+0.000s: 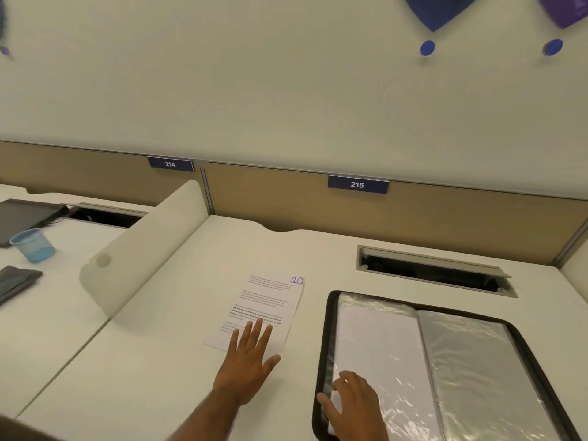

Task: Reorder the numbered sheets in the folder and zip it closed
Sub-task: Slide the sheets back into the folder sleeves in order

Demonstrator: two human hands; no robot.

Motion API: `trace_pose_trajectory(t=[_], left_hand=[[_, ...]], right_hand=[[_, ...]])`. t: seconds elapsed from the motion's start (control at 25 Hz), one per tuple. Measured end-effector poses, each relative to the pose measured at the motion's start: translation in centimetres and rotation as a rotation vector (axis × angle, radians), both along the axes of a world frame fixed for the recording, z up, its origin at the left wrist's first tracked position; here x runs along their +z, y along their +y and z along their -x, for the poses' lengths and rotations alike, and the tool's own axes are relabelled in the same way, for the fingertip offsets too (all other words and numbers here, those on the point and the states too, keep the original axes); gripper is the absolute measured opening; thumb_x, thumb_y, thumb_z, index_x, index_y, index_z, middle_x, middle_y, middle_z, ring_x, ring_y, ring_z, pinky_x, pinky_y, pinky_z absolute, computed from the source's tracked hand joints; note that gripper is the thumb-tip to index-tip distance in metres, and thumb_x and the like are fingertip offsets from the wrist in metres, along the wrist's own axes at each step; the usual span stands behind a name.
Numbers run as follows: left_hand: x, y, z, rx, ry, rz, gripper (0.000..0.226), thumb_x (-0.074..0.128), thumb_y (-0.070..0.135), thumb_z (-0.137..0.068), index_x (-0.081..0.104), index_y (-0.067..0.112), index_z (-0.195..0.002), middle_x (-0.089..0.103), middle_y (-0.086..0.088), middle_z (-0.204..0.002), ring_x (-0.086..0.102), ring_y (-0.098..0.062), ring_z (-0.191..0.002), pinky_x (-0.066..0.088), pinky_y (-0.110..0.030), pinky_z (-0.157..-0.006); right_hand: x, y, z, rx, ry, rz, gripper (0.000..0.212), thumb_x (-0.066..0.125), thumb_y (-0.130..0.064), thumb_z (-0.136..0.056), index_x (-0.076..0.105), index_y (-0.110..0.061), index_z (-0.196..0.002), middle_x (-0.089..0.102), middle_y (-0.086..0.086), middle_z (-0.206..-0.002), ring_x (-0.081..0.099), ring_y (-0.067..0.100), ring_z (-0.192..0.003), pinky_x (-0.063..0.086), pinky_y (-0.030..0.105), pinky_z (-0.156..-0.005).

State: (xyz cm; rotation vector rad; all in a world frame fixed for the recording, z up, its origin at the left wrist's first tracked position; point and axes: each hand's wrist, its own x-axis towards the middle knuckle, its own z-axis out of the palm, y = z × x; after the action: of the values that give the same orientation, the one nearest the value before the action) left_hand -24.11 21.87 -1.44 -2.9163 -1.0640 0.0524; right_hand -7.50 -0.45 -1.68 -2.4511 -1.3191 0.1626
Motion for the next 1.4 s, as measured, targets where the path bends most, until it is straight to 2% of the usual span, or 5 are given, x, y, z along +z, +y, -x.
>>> trace_pose_trajectory(t=[0.32,0.64,0.8,0.92,1.4], left_hand=[[-0.5,11.6,1.7,-0.039,0.023,0.035,0.067,0.027,0.065,-0.102,0.039,0.024,-0.154,0.041,-0.002,-0.158,0.015,-0.023,-0.149,0.009,-0.038,-0.117],[-2.8,22.8,1.3,-0.263,-0.053,0.213,0.069,0.022,0.070,-0.101,0.018,0.034,-0.161,0.001,0.007,-0.169,-0.007,-0.011,-0.153,-0.005,-0.037,-0.120],[-4.2,25.4,0.5,-0.317,-0.101,0.256,0.076,0.021,0.075,-0.098,-0.001,0.039,-0.160,-0.019,0.013,-0.165,-0.022,-0.009,-0.151,-0.015,-0.038,-0.121],[-4.8,25.1,0.3,-0.302,-0.096,0.250,0.075,0.023,0.073,-0.099,0.001,0.037,-0.161,-0.013,0.011,-0.168,-0.012,-0.014,-0.155,-0.007,-0.042,-0.122],[-4.2,24.9,0.2,-0.304,-0.140,0.225,0.075,0.024,0.070,-0.099,0.003,0.033,-0.161,-0.006,0.014,-0.169,-0.009,-0.015,-0.156,0.002,-0.046,-0.123]], right_hand=[[-2.3,11.3,2.4,0.031,0.012,0.271,0.076,0.015,-0.080,-0.088,0.069,-0.032,-0.112,0.073,-0.003,-0.120,0.072,0.021,-0.107,0.046,0.048,-0.103],[-2.5,21.1,4.8,-0.130,0.117,0.388,0.077,0.019,-0.079,-0.090,0.051,-0.023,-0.132,0.065,0.000,-0.135,0.018,0.019,-0.143,0.002,0.040,-0.116],[0.5,24.0,4.4,-0.128,0.074,0.345,0.095,0.007,-0.080,-0.089,0.015,-0.020,-0.161,-0.007,-0.004,-0.162,-0.005,0.019,-0.155,-0.026,0.032,-0.109],[0.3,25.8,2.3,-0.144,-0.042,0.326,0.099,0.002,-0.079,-0.088,0.030,-0.016,-0.157,0.004,-0.002,-0.162,0.023,0.021,-0.153,-0.013,0.036,-0.115],[-1.3,31.0,-7.0,-0.121,0.041,0.408,0.105,-0.015,-0.082,-0.074,-0.008,-0.023,-0.161,-0.015,-0.003,-0.168,-0.016,0.023,-0.155,-0.009,0.053,-0.123]])
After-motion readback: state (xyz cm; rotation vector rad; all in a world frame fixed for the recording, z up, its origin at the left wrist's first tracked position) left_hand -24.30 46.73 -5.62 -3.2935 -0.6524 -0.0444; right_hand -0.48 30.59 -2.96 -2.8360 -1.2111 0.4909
